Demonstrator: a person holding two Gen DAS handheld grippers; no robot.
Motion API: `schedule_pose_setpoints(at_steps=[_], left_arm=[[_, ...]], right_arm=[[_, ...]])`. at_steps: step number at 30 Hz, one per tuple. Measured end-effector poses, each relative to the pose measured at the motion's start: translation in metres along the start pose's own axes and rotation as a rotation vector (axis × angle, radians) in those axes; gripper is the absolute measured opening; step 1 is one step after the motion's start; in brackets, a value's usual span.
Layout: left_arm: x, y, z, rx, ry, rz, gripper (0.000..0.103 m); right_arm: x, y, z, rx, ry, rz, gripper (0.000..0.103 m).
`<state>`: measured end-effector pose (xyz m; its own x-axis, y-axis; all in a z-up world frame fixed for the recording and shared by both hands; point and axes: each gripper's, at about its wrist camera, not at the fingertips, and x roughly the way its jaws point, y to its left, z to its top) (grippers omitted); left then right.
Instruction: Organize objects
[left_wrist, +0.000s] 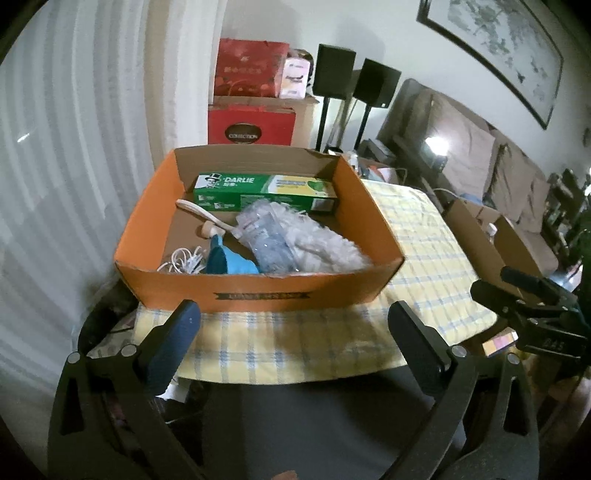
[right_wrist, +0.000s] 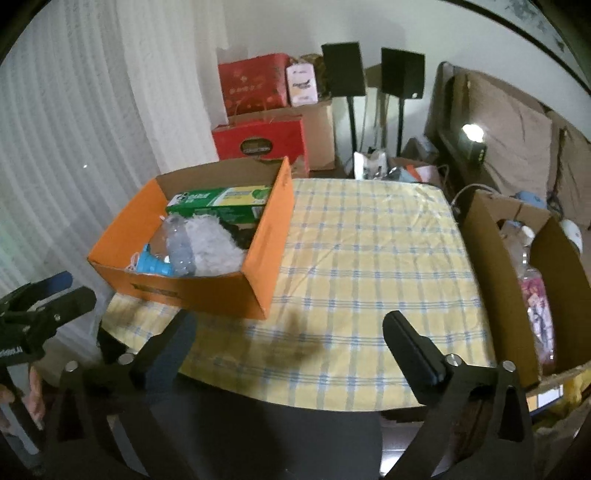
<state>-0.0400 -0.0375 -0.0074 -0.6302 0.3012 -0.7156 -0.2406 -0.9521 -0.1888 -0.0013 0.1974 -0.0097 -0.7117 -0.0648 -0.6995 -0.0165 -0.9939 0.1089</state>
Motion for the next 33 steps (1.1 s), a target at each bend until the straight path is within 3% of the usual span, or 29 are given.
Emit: schedule_pose_setpoints(at_steps=[10,21,33], left_arm=[[-0.008,-0.012,-0.012,-0.023,-0.002,0.049,0.103],[-0.032,-0.028,-0.015,-0.021,-0.034,0.009,0.103],[-0.050,-0.044,-0.019,0.029,-0.083,0.074,0.103]], right_arm=[[-0.030,-0.003,-0.013,0.003,-0.050,-0.068,0.103],[-0.059,-0.006,-0.023,0.017,-0.102,-0.116,0.103],[-0.073,-0.005,-0.025,0.021,-0.118,-0.140,0.103]])
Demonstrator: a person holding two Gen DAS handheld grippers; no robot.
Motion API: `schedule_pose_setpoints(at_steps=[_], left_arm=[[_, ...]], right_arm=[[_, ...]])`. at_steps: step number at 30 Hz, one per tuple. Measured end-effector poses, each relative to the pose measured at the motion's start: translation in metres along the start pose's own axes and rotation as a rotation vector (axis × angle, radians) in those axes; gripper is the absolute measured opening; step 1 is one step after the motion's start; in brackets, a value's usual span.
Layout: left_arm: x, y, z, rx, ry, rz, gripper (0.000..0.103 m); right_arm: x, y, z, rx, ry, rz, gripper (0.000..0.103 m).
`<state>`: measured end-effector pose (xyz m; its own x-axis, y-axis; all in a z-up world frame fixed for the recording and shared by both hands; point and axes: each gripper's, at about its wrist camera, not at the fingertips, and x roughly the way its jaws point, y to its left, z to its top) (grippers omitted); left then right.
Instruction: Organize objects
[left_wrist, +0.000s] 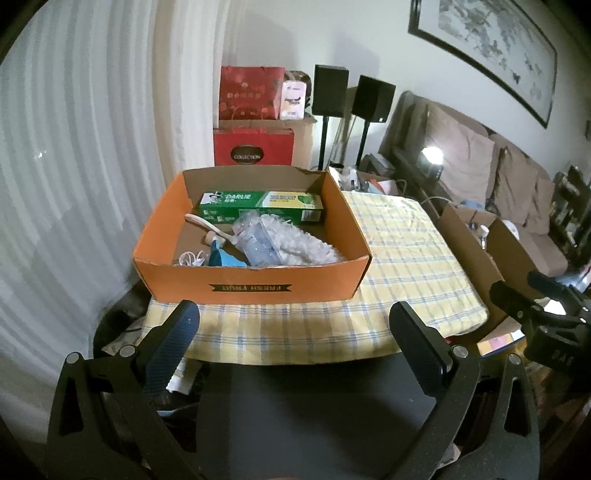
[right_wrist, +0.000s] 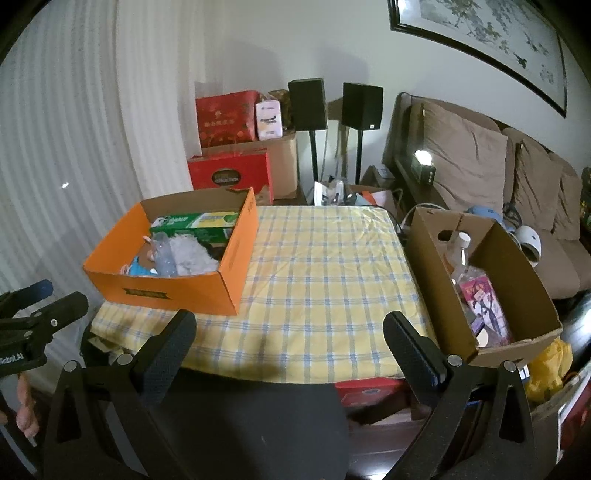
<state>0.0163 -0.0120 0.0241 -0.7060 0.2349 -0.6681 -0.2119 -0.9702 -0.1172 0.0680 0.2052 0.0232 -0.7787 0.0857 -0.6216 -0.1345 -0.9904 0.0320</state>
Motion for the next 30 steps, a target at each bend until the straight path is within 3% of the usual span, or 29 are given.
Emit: schedule_pose_setpoints(at_steps=[30], left_arm=[[0.0060,0.0021,-0.0016,0.000,0.011,0.029,0.103]], right_arm=[[-0.0030,0.0025,-0.0014,-0.009,-0.003,-0.010,0.103]])
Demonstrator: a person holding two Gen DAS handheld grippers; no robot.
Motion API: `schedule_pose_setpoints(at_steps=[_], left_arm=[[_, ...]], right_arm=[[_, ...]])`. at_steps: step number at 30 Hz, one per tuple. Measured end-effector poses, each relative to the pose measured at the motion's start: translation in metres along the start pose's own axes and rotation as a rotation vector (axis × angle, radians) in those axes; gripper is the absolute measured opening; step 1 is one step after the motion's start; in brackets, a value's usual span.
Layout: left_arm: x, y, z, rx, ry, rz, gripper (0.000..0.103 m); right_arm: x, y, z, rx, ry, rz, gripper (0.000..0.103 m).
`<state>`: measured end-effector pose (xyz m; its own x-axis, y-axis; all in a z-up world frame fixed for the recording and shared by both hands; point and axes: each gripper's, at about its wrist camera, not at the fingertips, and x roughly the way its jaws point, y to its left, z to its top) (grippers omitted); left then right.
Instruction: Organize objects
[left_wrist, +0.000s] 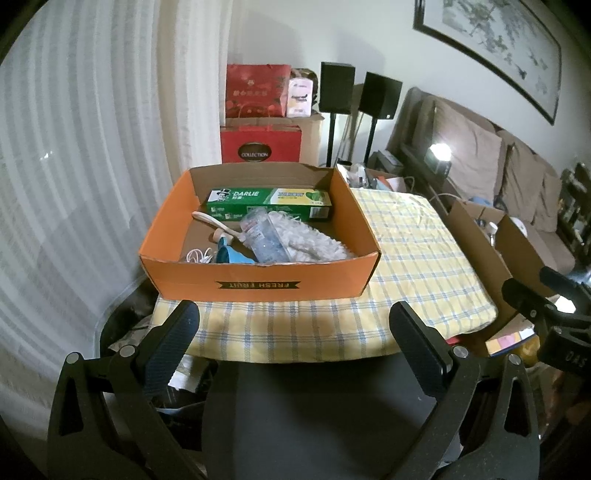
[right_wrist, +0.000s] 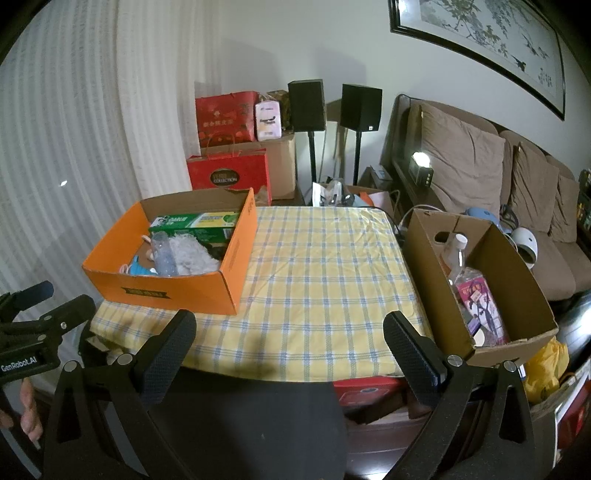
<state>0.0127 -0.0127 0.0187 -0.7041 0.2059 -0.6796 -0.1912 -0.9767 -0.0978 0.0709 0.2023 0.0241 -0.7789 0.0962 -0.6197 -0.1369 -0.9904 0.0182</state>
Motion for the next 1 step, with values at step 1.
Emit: schedule_pose_setpoints(at_steps=[1], left_arm=[[-0.0004,-0.0001,-0.0003,-0.001,0.000,0.001,0.103]], right_arm=[[0.0001,0.0002,-0.0001,-0.001,0.001,0.000,0.103]])
